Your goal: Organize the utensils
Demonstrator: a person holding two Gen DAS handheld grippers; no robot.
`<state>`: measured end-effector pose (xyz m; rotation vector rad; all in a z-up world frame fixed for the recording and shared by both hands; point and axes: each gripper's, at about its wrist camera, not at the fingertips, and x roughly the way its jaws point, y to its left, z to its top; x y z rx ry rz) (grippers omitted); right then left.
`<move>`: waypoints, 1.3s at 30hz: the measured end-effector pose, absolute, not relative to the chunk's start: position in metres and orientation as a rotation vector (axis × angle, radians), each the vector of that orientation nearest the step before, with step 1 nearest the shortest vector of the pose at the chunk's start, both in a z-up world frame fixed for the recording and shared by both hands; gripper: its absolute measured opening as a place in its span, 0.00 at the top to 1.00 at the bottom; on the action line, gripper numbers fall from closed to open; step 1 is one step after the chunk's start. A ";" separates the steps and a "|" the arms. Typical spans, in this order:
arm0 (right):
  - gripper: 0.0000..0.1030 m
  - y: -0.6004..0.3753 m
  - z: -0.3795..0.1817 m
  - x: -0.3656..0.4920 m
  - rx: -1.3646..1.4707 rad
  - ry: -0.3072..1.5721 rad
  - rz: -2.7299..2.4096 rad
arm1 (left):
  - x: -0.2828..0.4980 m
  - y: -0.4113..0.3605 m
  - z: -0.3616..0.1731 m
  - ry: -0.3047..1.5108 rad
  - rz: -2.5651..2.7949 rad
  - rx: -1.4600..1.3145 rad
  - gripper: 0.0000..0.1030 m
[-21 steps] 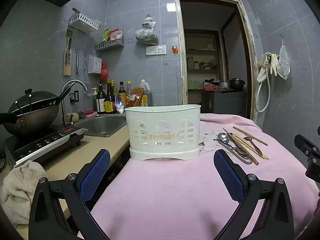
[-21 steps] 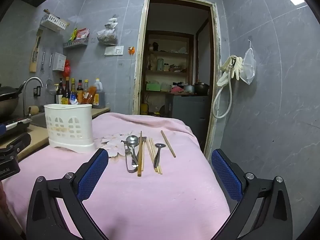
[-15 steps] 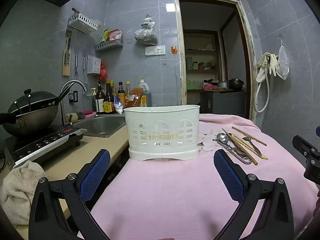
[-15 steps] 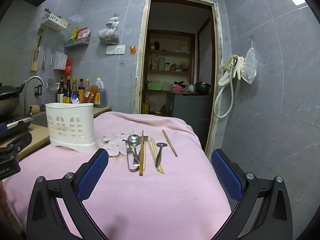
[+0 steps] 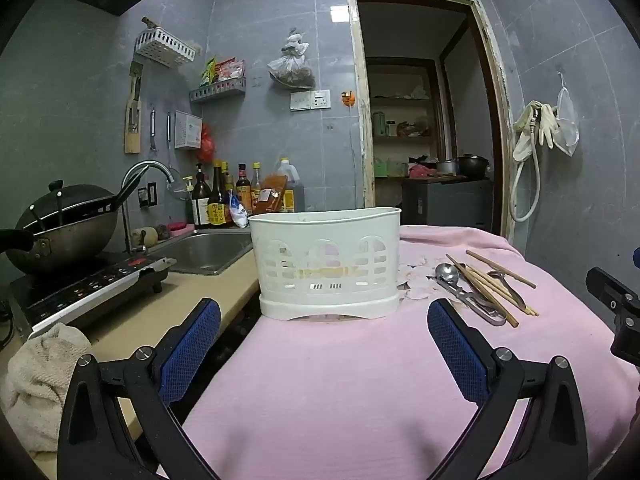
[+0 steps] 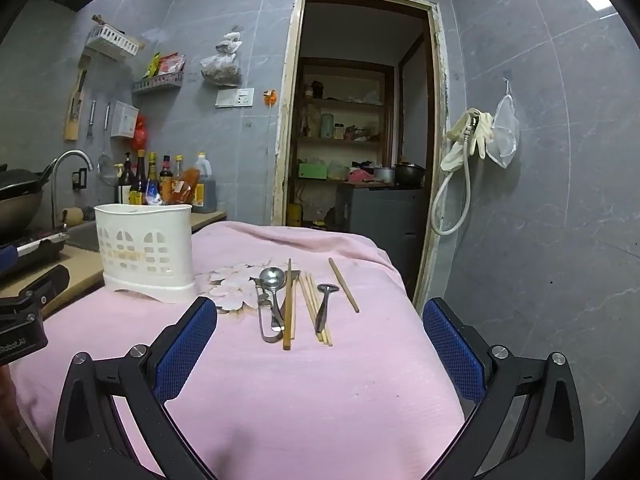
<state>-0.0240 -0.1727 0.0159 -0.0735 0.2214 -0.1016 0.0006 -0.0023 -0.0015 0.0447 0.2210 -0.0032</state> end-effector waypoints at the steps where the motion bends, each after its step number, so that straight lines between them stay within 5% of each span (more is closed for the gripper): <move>1: 0.00 -0.172 0.016 -0.024 -0.075 0.221 -0.099 | 0.001 -0.002 -0.002 0.222 -0.003 0.042 0.01; 39: 0.00 -0.169 0.014 -0.024 -0.068 0.234 -0.093 | 0.002 0.000 -0.001 0.224 -0.001 0.041 0.01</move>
